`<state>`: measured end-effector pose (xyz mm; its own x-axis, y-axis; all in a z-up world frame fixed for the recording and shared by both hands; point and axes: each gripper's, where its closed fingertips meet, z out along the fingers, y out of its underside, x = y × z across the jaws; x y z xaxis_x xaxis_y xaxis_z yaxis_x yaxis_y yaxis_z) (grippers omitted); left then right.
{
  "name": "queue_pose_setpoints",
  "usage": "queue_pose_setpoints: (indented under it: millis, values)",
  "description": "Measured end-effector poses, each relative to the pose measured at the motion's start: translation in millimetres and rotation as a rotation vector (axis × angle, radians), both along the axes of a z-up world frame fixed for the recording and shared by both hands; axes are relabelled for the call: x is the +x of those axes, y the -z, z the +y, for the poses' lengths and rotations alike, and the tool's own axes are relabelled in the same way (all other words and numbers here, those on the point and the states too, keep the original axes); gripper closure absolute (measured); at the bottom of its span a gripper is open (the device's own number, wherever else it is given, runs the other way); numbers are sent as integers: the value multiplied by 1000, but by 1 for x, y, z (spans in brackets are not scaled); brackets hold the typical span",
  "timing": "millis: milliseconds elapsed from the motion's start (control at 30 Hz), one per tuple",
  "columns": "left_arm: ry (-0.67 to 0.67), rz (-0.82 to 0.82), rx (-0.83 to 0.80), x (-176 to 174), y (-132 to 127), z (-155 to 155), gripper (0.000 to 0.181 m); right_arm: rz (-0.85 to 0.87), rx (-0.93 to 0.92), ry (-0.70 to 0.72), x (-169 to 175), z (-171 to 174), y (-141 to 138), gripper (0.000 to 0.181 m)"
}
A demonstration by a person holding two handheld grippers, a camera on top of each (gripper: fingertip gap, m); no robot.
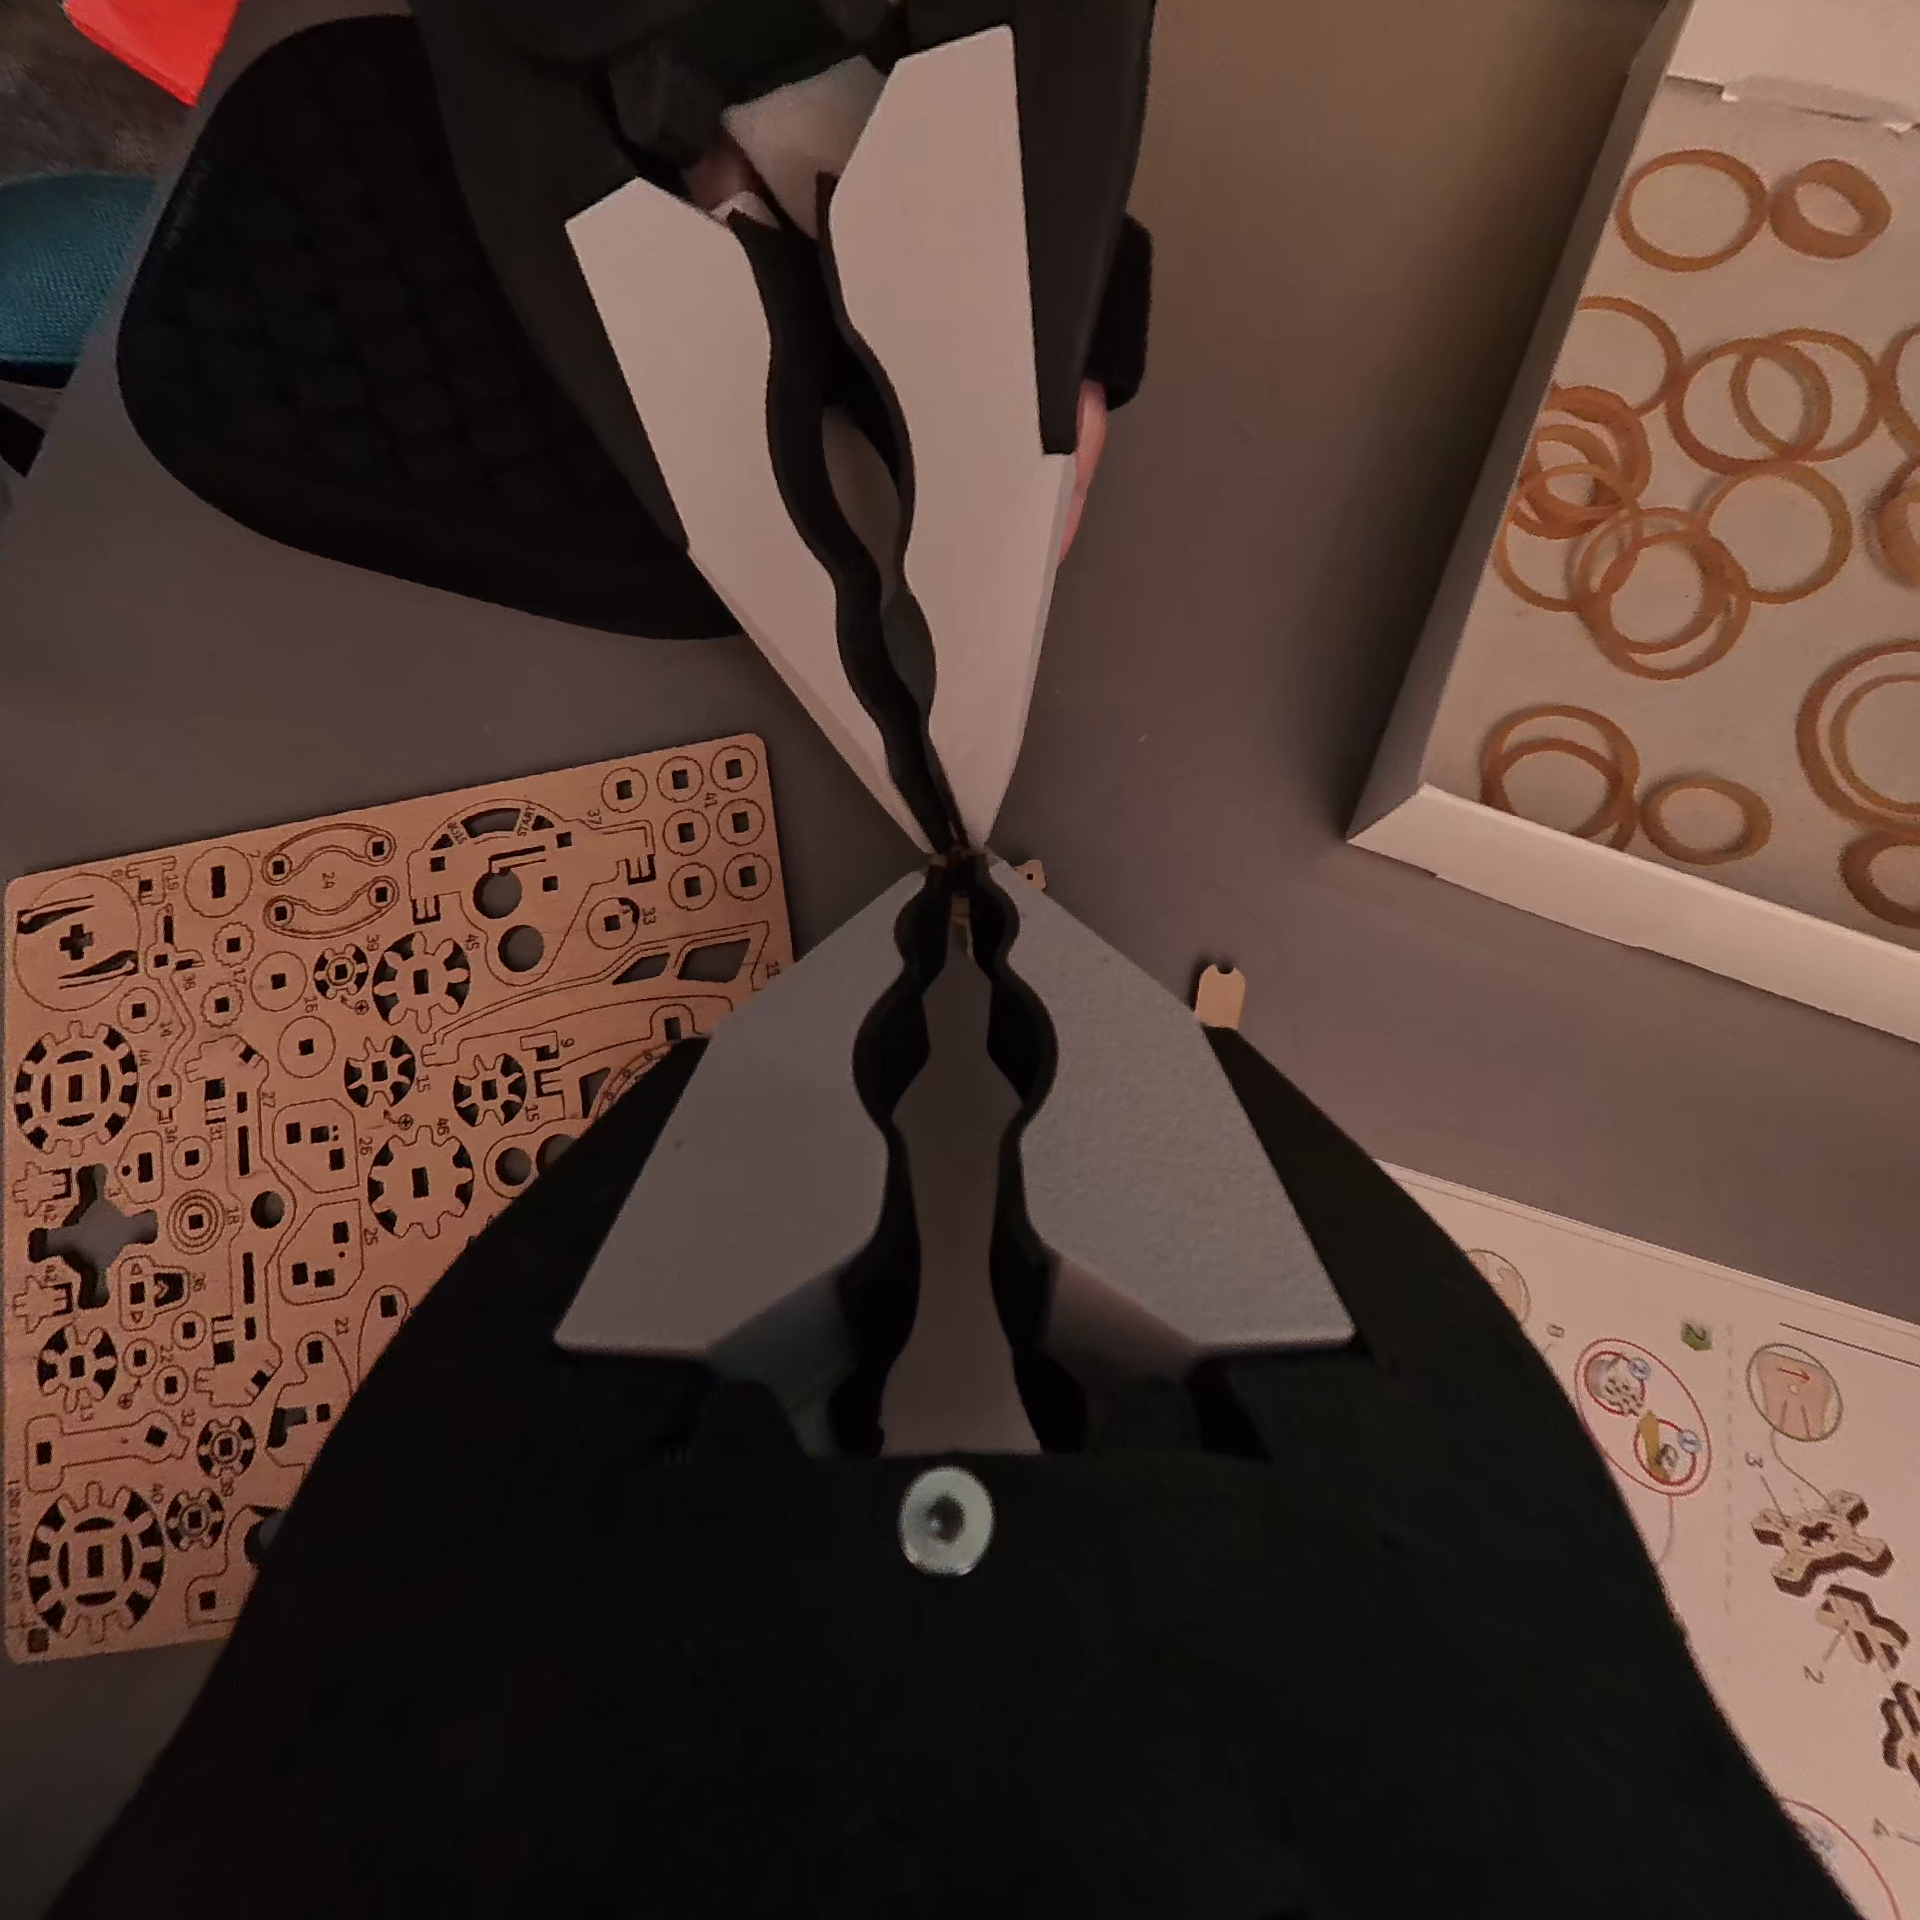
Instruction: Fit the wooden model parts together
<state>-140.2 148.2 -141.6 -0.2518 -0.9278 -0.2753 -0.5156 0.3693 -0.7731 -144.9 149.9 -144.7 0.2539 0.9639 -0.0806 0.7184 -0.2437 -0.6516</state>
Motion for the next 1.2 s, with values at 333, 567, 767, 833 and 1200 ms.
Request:
queue_pose_setpoints:
  millis: [333,567,767,833,1200]
  values:
    - [-3,4,11,0,1,0,180,11,8,-3,0,0,0,174]
    - [-4,2,12,0,1,0,180,18,18,-10,0,0,0,174]
    - [14,-8,37,0,1,0,181,41,49,-32,-1,1,-1,175]
    - [28,-14,62,1,2,-1,181,16,38,-46,2,0,-3,171]
    - [-26,-78,18,3,-10,5,175,65,12,-25,15,7,-9,170]
